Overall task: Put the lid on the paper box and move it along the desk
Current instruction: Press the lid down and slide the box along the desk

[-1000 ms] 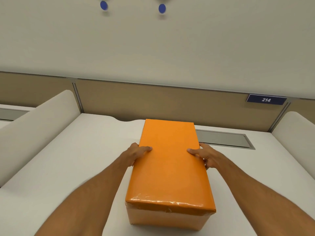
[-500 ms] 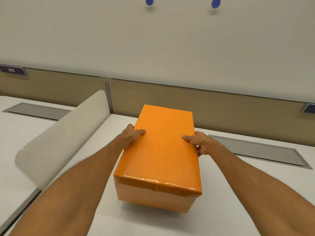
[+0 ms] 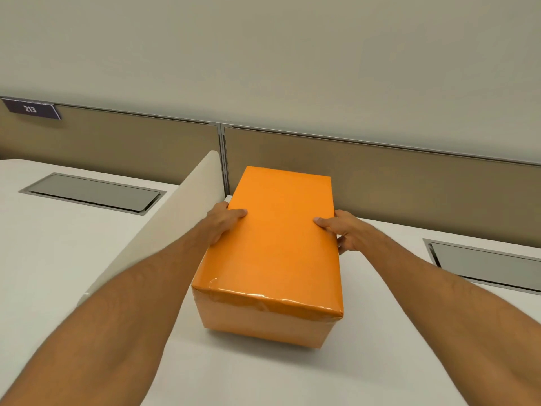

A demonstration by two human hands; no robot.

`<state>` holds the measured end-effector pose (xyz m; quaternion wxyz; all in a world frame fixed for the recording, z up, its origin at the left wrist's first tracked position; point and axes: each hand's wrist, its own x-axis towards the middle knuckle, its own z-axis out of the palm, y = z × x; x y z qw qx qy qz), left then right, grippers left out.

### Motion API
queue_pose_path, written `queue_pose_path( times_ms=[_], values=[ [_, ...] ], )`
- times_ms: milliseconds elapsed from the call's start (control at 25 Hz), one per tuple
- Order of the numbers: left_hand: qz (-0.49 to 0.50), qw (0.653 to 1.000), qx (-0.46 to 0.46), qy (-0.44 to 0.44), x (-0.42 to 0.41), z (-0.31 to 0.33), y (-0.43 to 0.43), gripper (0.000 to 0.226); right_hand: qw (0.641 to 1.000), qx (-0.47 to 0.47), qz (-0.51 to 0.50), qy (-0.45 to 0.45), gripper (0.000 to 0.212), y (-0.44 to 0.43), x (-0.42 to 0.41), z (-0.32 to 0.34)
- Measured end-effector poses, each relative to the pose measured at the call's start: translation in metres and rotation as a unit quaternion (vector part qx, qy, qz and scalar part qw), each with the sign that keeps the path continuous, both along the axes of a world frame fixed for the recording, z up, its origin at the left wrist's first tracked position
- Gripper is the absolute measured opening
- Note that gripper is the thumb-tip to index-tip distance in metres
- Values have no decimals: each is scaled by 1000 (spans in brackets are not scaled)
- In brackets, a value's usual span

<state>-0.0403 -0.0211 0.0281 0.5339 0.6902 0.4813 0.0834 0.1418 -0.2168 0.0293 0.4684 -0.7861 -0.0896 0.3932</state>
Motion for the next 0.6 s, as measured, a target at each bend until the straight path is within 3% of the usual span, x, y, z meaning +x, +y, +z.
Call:
queue_pose_path(
  times_ms=[240, 600],
  values=[
    [-6, 999, 42, 28, 7, -12, 53, 61, 1000, 4, -7, 3, 58, 57, 4, -7],
    [-55, 979, 176, 85, 20, -24, 100, 60, 1000, 17, -23, 8, 59, 105, 16, -20]
  ],
)
